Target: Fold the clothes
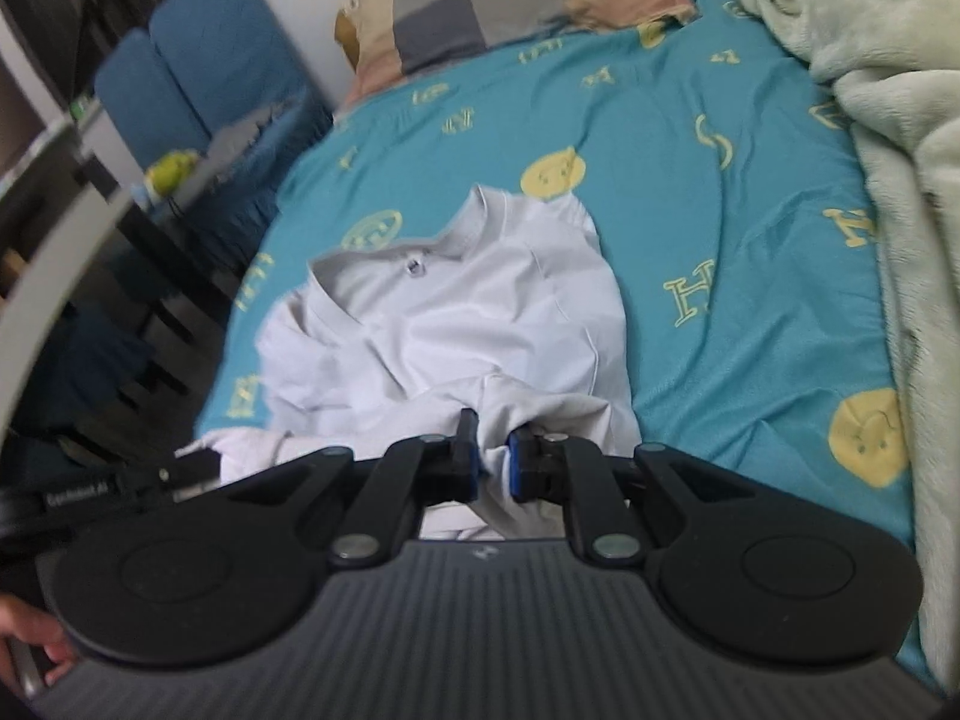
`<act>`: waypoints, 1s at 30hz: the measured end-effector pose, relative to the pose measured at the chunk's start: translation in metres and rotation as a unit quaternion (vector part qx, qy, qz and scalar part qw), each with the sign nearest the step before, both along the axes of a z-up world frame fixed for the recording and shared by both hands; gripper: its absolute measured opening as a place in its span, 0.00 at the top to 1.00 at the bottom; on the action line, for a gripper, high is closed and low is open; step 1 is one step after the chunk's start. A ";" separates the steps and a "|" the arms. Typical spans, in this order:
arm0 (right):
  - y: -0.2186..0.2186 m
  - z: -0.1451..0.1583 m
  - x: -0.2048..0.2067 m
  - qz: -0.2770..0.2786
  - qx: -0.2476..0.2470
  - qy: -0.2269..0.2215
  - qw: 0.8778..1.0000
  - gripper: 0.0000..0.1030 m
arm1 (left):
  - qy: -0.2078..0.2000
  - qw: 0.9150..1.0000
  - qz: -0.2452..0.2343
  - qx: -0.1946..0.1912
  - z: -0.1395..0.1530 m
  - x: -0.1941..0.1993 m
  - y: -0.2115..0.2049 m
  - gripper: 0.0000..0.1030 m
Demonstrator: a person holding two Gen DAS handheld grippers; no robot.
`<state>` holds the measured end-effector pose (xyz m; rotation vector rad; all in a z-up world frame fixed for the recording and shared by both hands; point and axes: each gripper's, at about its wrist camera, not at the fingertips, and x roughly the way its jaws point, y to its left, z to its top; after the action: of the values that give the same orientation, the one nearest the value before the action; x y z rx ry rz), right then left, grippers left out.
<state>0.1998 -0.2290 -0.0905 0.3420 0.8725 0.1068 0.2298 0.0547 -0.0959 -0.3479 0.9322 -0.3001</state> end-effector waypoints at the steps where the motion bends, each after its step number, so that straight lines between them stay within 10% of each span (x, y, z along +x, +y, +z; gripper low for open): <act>1: 0.002 -0.005 0.003 0.005 -0.011 0.001 1.000 0.88 | 0.006 1.000 -0.001 -0.002 -0.007 0.003 0.001 0.91; 8: 0.007 -0.024 0.018 0.000 -0.026 0.012 1.000 0.86 | 0.013 1.000 -0.014 0.022 -0.030 0.012 -0.006 0.88; 12: 0.003 -0.025 0.017 -0.010 -0.008 0.013 1.000 0.84 | 0.005 0.999 -0.008 0.044 -0.021 0.002 -0.009 0.56; 16: -0.001 -0.014 0.002 -0.011 0.017 0.001 1.000 0.57 | -0.012 0.999 0.015 0.048 -0.001 -0.024 -0.004 0.26; 19: -0.001 -0.001 -0.019 -0.010 0.031 -0.018 0.999 0.41 | -0.024 0.999 0.031 0.037 0.015 -0.051 0.001 0.20; 30: -0.034 -0.005 -0.098 -0.085 0.168 0.043 0.981 0.39 | 0.073 0.987 0.106 -0.095 0.004 -0.152 0.018 0.17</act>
<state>0.1018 -0.2627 -0.0960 0.7402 0.9063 0.0817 0.0778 0.0732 -0.0915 -0.6462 1.0031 -0.1693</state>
